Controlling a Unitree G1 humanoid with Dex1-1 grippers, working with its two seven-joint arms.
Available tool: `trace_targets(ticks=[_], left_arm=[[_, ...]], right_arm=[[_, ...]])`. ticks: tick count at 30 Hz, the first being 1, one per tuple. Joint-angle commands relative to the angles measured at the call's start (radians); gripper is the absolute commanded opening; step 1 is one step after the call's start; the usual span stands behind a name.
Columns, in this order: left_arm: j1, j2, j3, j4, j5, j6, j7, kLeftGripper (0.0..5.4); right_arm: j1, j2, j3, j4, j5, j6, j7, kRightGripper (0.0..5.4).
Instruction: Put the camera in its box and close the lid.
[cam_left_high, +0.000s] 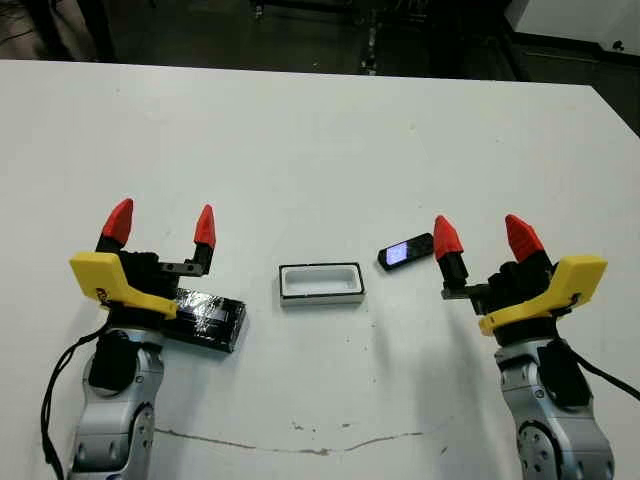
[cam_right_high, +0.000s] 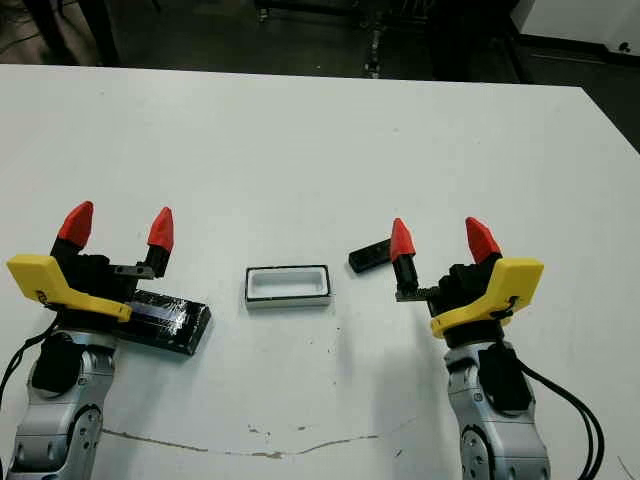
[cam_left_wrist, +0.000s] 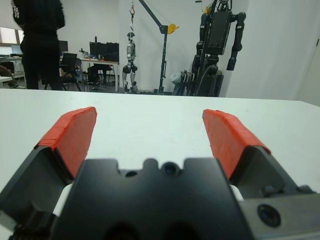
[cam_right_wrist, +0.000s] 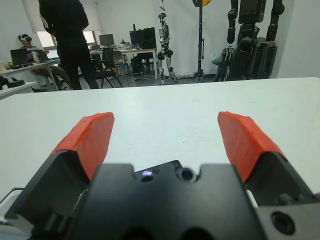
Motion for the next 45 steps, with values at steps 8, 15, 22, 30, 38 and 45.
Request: trace_targets(ticks=[8, 15, 22, 30, 38, 45], left_arm=[[0.006, 0.010, 0.000, 0.006, 0.004, 0.009, -0.006, 5.40], [0.005, 0.009, 0.001, 0.003, 0.003, 0.013, -0.002, 5.40], [0.005, 0.008, 0.000, 0.005, 0.016, 0.005, 0.002, 5.40], [0.005, 0.000, -0.004, 0.007, 0.026, 0.002, 0.012, 5.40], [0.003, 0.000, -0.003, 0.006, 0.033, 0.003, 0.018, 5.40], [0.000, -0.005, -0.004, 0.006, 0.038, 0.004, 0.029, 5.40]], right_arm=[[-0.002, -0.025, -0.007, 0.008, -0.004, 0.003, 0.014, 5.38], [-0.139, -0.214, -0.097, 0.049, 0.070, 0.025, 0.183, 5.38], [-0.503, -0.556, -0.113, 0.350, 0.083, 0.038, 0.538, 5.38], [-0.877, -0.688, 0.111, 0.687, -0.097, -0.099, 0.878, 5.38], [-1.098, -0.677, 0.330, 0.906, -0.256, -0.088, 1.146, 5.38], [-1.237, -0.595, 0.447, 1.172, -0.369, -0.182, 1.306, 5.38]])
